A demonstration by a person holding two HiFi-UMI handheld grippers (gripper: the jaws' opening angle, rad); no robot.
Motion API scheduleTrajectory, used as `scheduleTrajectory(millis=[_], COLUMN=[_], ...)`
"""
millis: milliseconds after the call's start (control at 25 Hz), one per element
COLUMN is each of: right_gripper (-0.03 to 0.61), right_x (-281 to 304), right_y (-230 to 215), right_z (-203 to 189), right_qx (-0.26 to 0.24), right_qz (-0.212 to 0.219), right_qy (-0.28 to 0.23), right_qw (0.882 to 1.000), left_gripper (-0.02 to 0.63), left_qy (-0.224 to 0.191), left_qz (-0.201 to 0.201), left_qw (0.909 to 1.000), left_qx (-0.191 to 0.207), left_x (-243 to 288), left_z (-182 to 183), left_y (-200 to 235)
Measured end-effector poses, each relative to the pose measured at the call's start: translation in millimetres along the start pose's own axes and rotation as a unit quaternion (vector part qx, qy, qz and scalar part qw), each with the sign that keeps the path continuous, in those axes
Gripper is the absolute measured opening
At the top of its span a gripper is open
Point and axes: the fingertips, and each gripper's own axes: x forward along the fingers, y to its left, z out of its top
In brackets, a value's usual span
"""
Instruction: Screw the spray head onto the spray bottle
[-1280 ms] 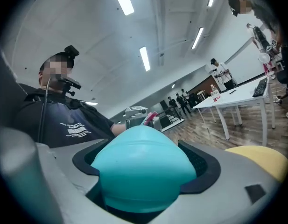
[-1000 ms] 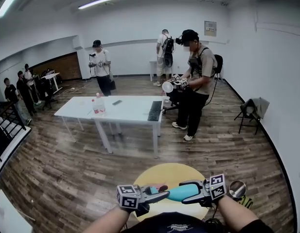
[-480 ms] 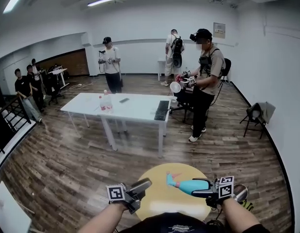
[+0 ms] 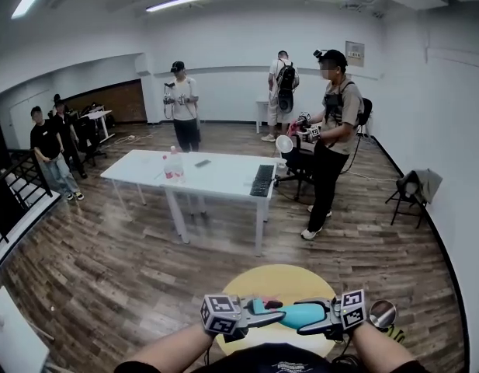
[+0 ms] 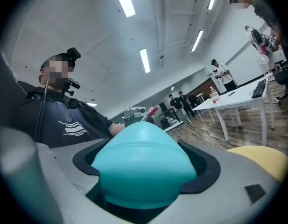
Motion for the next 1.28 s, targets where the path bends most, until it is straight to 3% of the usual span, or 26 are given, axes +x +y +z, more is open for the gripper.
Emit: scheduleTrajectory(millis=[80, 160, 240, 320, 440, 480, 520, 600, 680, 800, 840, 880, 920, 1000, 1160, 1200, 1280], right_gripper=[0.472, 0.472, 0.472, 0.472, 0.472, 0.472, 0.472, 0.472, 0.472, 0.474, 0.474, 0.473, 0.474, 0.474, 0.469, 0.469, 0.469], right_x=[-0.4, -0.8, -1.6, -10.9, -40.3, -48.8, -54.8, -56.1, -43.0, -10.8, -1.4, 5.1, 8.1, 8.4, 9.4, 9.8, 9.3], right_y=[0.0, -1.6, -5.0, -13.6, -31.6, -35.4, -38.0, -38.7, -35.2, -28.7, -24.4, -18.5, -11.6, 1.0, 11.6, 12.0, 9.0], right_z=[-1.8, 4.5, 14.3, 21.9, 22.1, 18.2, 12.8, 2.1, -2.6, -1.9, -0.7, 1.2, 3.5, 4.5, -6.1, -8.0, -6.1], right_qx=[0.006, 0.02, 0.033, 0.048, 0.07, 0.072, 0.071, 0.064, 0.05, 0.025, 0.021, 0.021, 0.021, 0.011, -0.006, -0.002, 0.017], right_qz=[0.001, 0.0, -0.002, -0.012, -0.049, -0.063, -0.075, -0.085, -0.075, -0.038, -0.023, -0.008, 0.004, 0.014, 0.024, 0.027, 0.029], right_qy=[-0.003, -0.011, -0.028, -0.059, -0.097, -0.097, -0.091, -0.072, -0.051, -0.01, 0.0, 0.003, 0.001, 0.004, 0.031, 0.032, 0.023], right_qw=[1.0, 1.0, 0.999, 0.997, 0.992, 0.991, 0.99, 0.992, 0.995, 0.999, 1.0, 1.0, 1.0, 1.0, 0.999, 0.999, 0.999], left_gripper=[0.178, 0.178, 0.185, 0.315, 0.327, 0.327, 0.329, 0.336, 0.336, 0.336, 0.318, 0.227, 0.187, 0.192, 0.192, 0.192, 0.192], left_qy=[-0.001, -0.025, -0.058, -0.124, -0.248, -0.269, -0.276, -0.256, -0.204, -0.101, -0.082, -0.069, -0.059, -0.038, 0.003, 0.008, -0.001], left_qz=[0.001, 0.001, 0.0, 0.018, 0.095, 0.112, 0.119, 0.098, 0.059, 0.036, 0.028, 0.02, 0.015, 0.002, -0.018, -0.018, -0.017], left_qw=[0.9999, 0.9971, 0.9885, 0.9697, 0.9183, 0.9071, 0.9028, 0.913, 0.9358, 0.9705, 0.9795, 0.9877, 0.9935, 0.9987, 0.9995, 0.9995, 0.9998], left_qx=[-0.017, -0.072, -0.14, -0.21, -0.294, -0.304, -0.308, -0.302, -0.282, -0.216, -0.182, -0.139, -0.096, -0.034, 0.025, 0.026, -0.01], left_x=[0.7, -0.7, -10.0, -39.1, -113.2, -131.7, -141.5, -130.7, -91.9, -30.7, -16.0, -7.0, -2.9, -1.2, -0.3, -0.1, 0.2], left_z=[-0.2, 4.3, 7.8, 12.6, 13.0, 11.0, 8.2, 4.2, -2.9, -16.4, -10.6, -3.5, 2.9, 11.2, 7.0, 6.1, 7.8], left_y=[-0.1, 4.7, 12.7, 30.9, 72.9, 80.6, 83.1, 73.9, 58.5, 46.4, 36.2, 25.2, 15.2, -1.7, -13.0, -13.0, -9.0])
